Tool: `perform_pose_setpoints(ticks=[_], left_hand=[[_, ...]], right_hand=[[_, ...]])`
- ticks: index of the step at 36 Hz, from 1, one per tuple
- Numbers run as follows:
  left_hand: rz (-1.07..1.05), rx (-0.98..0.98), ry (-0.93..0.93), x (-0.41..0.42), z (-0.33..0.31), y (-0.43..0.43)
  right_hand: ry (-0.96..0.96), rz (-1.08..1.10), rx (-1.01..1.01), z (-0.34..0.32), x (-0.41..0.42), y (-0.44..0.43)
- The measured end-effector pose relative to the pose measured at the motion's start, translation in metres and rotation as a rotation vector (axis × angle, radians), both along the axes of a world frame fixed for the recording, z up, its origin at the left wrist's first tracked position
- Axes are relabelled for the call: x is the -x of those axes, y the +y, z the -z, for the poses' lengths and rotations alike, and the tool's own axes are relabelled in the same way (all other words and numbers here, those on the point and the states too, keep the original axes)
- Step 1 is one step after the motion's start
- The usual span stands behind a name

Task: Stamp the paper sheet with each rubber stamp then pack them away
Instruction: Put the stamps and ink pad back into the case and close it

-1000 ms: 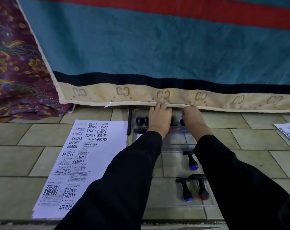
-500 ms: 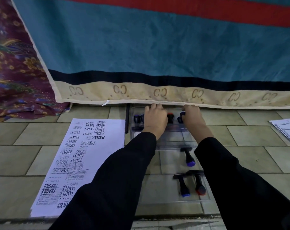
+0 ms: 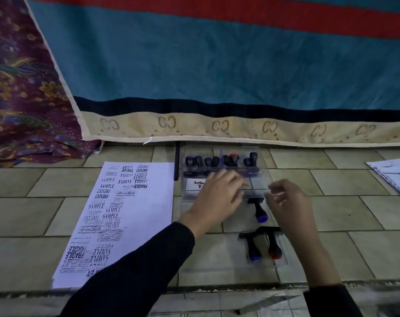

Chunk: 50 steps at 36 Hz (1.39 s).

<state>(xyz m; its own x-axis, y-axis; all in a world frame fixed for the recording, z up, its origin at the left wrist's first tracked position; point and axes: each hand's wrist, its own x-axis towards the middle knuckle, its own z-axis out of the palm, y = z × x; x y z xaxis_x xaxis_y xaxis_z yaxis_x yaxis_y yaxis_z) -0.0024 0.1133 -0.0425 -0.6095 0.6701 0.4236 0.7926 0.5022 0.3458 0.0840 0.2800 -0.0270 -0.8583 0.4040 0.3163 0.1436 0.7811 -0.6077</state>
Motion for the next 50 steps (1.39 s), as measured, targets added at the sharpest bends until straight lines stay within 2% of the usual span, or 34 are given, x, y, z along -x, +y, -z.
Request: perform_pose_setpoints(ticks=[5,11,32,39,44,47,50], left_hand=[[0.148,0.078,-0.021,-0.035,0.013,-0.012],[0.223,0.126,-0.101,-0.063,0.024,-0.016],[0.292,0.197,-0.126,-0.076,0.023,-0.019],[0.281,0.244,-0.057,-0.074,0.021,-0.016],[0.302,0.329,0.064,-0.073,0.02,-0.014],[0.293,0.296,0.099,-0.072,0.017,-0.015],[0.258,0.149,0.059,-0.069,0.007,-0.019]], right_hand=[[0.049,0.035,-0.032,0.025,-0.05,-0.011],[0.064,0.012,-0.035,0.047,-0.073,-0.022],[-0.043,-0.035,-0.07,0.053,-0.077,-0.022],[-0.043,-0.042,-0.061,0.055,-0.078,-0.021],[-0.07,-0.036,-0.03,0.05,-0.079,-0.022],[-0.05,-0.04,-0.038,0.039,-0.081,-0.022],[-0.01,-0.041,0.004,0.021,-0.082,-0.019]])
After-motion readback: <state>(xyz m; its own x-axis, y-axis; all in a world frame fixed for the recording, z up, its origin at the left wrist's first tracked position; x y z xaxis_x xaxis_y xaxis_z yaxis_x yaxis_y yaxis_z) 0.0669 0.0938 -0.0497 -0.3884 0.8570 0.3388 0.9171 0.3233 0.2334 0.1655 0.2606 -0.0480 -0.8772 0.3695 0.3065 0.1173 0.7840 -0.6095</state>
